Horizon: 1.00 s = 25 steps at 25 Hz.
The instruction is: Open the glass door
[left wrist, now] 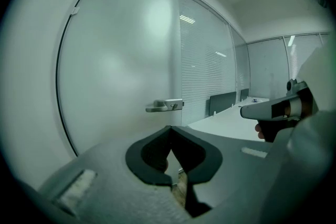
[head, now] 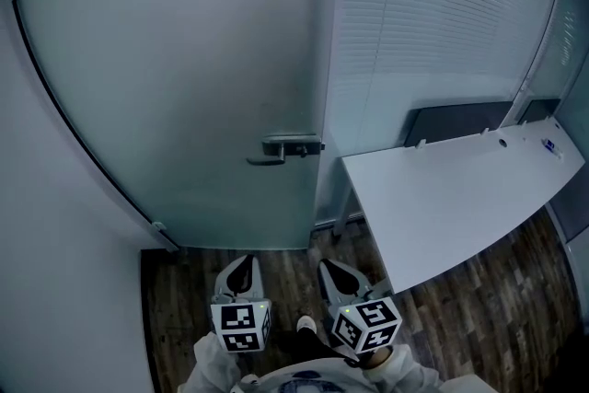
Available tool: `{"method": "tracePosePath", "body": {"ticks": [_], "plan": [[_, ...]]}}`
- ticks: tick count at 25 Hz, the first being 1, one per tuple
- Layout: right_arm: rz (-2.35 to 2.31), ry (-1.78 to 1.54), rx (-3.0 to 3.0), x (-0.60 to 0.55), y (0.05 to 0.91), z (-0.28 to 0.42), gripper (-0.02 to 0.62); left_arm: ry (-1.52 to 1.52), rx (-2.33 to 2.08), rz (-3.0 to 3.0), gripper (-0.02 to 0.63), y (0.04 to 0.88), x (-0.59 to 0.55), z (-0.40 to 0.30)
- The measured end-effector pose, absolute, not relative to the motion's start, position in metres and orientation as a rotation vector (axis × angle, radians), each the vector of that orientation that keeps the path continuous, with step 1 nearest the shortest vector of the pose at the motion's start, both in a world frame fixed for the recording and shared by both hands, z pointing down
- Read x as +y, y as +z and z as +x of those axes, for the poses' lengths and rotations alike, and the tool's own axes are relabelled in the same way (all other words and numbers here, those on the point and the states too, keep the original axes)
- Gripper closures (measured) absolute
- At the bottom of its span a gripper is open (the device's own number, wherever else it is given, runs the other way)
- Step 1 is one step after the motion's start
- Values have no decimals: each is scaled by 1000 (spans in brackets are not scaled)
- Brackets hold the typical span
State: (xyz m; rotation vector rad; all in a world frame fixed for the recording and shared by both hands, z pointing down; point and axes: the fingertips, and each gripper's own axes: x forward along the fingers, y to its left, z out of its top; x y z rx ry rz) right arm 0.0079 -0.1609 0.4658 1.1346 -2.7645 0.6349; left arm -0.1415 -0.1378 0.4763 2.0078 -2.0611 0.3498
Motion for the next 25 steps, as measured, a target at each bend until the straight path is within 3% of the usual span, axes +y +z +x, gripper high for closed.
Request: {"method": "tracePosePath", "body": {"ticks": [14,25], "plan": [[1156,590,-2792,-7,458,32,592,316,-2001,2034,604,486,20,-105],[1160,555,-2780,43,448,58,593,292,-2010,2028,604,472,73,-78]]}}
